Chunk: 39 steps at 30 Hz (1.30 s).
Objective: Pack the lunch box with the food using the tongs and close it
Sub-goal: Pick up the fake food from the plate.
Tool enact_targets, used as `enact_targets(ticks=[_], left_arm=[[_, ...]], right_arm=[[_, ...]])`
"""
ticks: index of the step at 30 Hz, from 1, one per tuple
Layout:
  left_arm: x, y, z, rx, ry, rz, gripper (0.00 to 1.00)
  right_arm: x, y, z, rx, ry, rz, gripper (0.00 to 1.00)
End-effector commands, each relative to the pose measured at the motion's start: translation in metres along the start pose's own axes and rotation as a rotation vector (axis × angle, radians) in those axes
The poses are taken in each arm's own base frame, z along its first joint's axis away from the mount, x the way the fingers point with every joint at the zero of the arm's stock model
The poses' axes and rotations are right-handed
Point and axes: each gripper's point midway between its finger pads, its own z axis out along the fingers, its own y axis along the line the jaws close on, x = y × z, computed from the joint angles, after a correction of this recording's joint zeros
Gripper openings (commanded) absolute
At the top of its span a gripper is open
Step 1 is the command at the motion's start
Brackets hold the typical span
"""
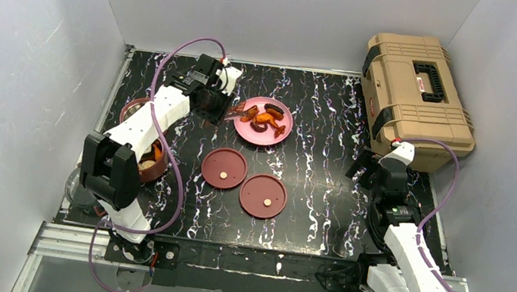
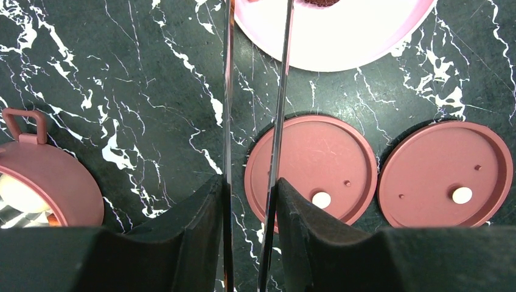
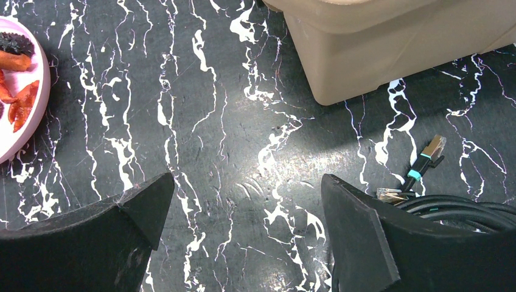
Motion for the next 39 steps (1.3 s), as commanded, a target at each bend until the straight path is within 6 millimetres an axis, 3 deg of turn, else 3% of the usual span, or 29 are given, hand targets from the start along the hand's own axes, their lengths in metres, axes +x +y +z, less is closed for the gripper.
enact_targets(ticks=[1,39], left_arm=[[-0.001,0.0,0.0,0.013,0.008,0.01,0.33],[-0.012,0.004,0.027,0.021,0.038,0.047,0.32]], right_arm=[[-0.015,0.002,0.0,0.002,-0.043,-0.003,1.0],[-0.012,0.004,0.003,-0.009,-0.032,0.003,1.0]])
